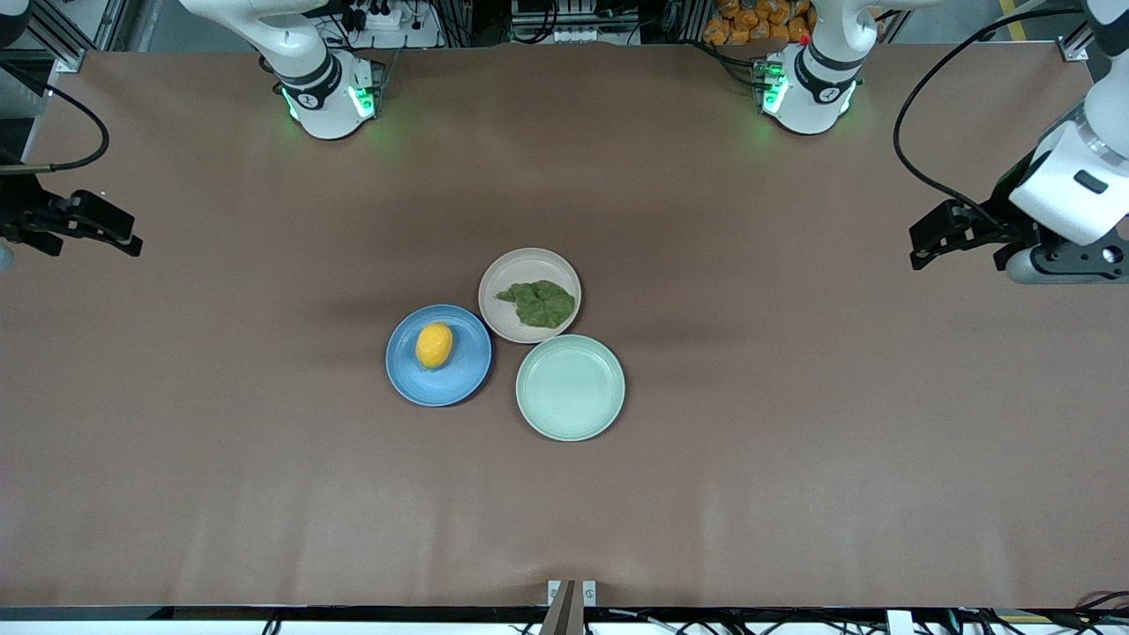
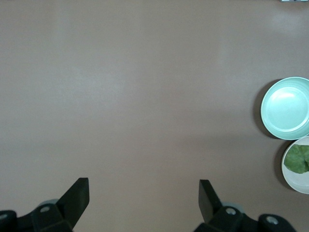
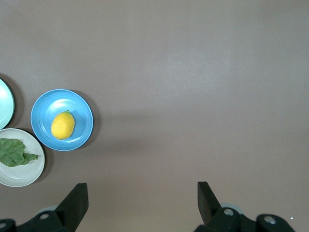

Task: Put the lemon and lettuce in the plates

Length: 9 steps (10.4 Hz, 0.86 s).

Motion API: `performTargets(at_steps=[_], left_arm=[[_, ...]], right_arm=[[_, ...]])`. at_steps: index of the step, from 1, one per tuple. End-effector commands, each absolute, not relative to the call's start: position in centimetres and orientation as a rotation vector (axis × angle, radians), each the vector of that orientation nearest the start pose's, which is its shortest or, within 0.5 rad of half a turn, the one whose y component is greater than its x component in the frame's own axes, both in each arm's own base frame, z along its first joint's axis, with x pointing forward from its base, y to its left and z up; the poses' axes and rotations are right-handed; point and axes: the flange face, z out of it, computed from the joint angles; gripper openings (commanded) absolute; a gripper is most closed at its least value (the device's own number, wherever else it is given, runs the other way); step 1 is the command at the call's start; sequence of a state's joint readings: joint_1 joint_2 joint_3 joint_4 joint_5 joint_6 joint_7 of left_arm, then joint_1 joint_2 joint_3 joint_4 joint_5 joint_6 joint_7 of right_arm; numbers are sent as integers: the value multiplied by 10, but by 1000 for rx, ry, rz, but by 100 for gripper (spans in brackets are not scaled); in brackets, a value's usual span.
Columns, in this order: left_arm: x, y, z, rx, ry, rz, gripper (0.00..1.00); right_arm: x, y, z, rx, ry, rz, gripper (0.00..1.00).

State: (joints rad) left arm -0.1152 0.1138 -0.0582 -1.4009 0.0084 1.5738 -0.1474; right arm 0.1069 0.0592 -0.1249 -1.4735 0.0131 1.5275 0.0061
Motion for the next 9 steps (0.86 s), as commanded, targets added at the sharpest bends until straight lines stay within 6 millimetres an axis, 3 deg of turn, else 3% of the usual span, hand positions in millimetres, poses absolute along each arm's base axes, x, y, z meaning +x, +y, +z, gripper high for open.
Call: performTargets(at_steps=[1, 9], left_arm=[[574, -92, 652, -3121, 81, -101, 100], [567, -79, 648, -3131, 53, 10, 100]], right_arm=[[569, -27, 636, -3144, 83, -3, 100], [571, -30, 634, -3163, 85, -9, 100]])
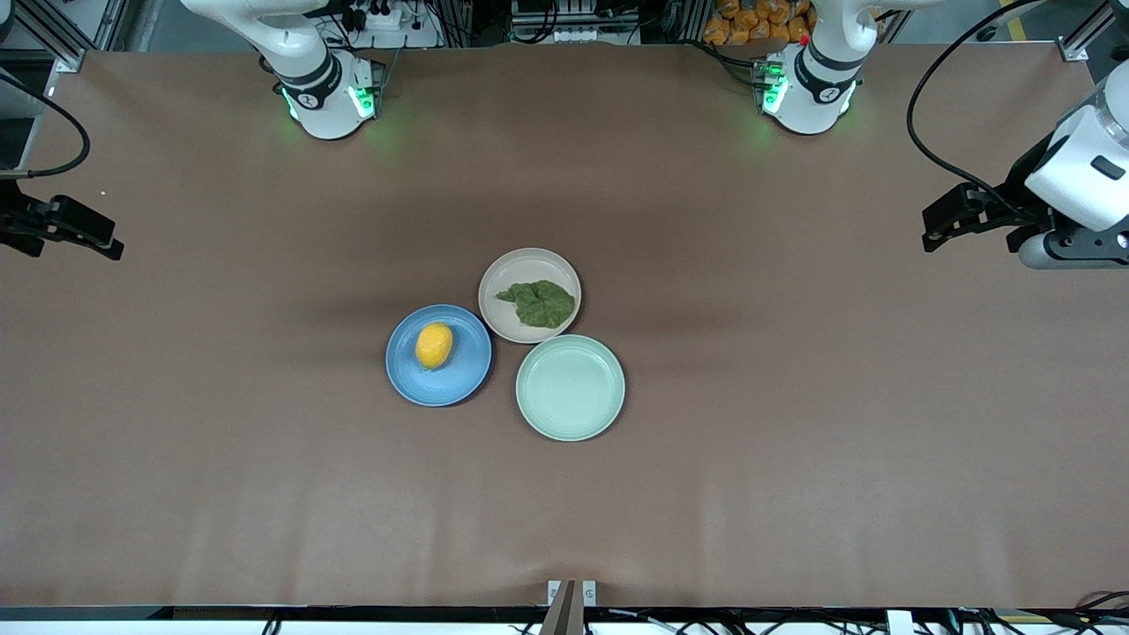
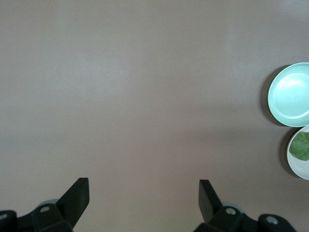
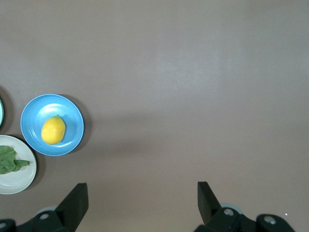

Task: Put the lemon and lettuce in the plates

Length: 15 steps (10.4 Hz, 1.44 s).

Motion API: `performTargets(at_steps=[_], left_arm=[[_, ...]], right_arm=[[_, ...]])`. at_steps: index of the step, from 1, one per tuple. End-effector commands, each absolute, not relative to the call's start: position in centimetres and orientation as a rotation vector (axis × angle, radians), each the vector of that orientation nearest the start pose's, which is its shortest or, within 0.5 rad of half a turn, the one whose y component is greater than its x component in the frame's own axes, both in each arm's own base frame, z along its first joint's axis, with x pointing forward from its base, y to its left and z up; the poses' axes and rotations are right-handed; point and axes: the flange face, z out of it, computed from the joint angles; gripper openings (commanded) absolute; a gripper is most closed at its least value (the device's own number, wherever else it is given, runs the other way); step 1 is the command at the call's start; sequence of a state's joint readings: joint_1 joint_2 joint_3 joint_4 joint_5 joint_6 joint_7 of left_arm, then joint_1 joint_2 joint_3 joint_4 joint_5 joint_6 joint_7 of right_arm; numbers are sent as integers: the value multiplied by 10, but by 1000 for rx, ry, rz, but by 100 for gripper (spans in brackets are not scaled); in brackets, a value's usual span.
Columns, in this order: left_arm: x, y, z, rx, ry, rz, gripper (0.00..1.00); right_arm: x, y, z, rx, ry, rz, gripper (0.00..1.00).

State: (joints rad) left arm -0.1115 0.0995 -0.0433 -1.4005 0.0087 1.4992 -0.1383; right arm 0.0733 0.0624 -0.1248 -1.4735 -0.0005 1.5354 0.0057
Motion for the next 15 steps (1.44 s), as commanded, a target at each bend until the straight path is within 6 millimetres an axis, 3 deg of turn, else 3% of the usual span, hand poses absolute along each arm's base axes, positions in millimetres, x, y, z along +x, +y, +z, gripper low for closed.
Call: performTargets(at_steps=[1, 7, 15], left_arm=[[567, -78, 647, -3139, 50, 17, 100], [559, -77, 663, -3135, 51, -62, 100], [561, -74, 660, -3138, 54, -54, 100]], right_arm=[[571, -30, 634, -3165, 86, -9, 100], [573, -30, 633, -3165, 85, -19, 100], [577, -30, 631, -3164, 84, -63, 100]])
